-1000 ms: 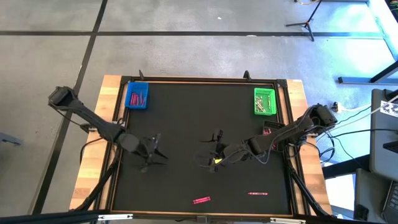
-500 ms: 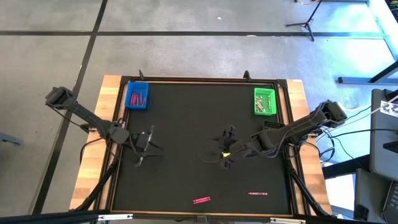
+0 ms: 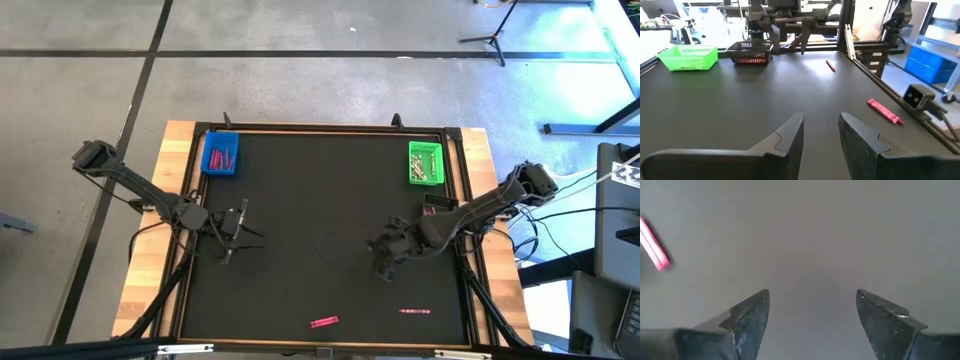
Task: Sort crayons
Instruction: Put the pink crayon into the black bin
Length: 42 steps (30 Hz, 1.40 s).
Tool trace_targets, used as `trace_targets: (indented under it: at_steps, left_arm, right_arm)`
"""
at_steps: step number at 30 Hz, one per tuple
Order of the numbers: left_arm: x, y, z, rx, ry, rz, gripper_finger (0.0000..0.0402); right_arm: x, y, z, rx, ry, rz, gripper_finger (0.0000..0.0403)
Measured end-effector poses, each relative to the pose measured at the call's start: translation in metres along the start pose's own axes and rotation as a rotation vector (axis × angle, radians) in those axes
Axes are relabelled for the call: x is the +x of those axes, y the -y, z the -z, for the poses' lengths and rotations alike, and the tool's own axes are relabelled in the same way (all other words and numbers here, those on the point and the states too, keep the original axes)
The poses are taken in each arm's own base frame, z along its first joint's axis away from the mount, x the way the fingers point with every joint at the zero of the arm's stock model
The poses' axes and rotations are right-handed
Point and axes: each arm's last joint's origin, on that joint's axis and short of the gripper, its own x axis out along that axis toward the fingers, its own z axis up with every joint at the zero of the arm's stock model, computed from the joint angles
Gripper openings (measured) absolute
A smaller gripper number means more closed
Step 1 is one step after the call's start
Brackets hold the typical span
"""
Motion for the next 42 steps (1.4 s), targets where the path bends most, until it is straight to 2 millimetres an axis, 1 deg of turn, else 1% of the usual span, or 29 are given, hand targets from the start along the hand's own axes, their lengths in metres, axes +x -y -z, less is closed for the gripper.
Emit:
trace_targets:
  at_steps: [3,6,8,11,16,19,23,27,29,32,35,42]
  left_arm:
    - [0.000,0.000,-0.001,-0.012,0.005,0.000,0.0115]
    - [0.000,0.000,-0.003,-0.045,0.027,0.001,0.0115]
    - [0.000,0.000,-0.004,-0.061,0.043,0.005,0.0115]
    - [0.000,0.000,-0.004,-0.067,0.036,0.004,0.0115]
    - [0.000,0.000,-0.003,-0.068,0.035,0.003,0.0115]
    - [0.000,0.000,-0.003,-0.068,0.034,0.003,0.0115]
    - [0.000,0.000,-0.003,-0.068,0.035,-0.001,0.0115]
    - [0.000,-0.001,-0.004,-0.068,0.038,-0.024,0.0115]
    - [0.000,-0.001,-0.004,-0.069,0.040,-0.038,0.0115]
    - [0.000,-0.001,-0.004,-0.069,0.041,-0.049,0.0115]
    - [0.000,-0.001,-0.004,-0.069,0.041,-0.050,0.0115]
    - [0.000,-0.001,-0.004,-0.068,0.041,-0.051,0.0115]
  right_arm:
    - [-0.003,-0.003,0.016,0.047,-0.109,0.025,0.0295]
    - [-0.007,-0.008,0.032,0.073,-0.183,0.052,0.0295]
    - [-0.010,-0.016,0.042,0.081,-0.207,0.044,0.0295]
    - [-0.010,-0.033,0.057,0.072,-0.209,-0.008,0.0295]
    - [-0.002,-0.063,0.092,-0.072,-0.229,-0.045,0.0295]
    - [0.004,-0.074,0.111,-0.104,-0.260,-0.042,0.0295]
    - [0.011,-0.081,0.130,-0.096,-0.293,-0.013,0.0295]
    - [0.024,-0.086,0.141,-0.117,-0.311,0.018,0.0289]
    - [0.032,-0.088,0.144,-0.120,-0.329,0.019,0.0274]
    - [0.040,-0.089,0.147,-0.121,-0.373,0.019,0.0237]
    - [0.043,-0.090,0.148,-0.127,-0.382,0.030,0.0188]
    - [0.044,-0.089,0.148,-0.152,-0.385,0.034,0.0062]
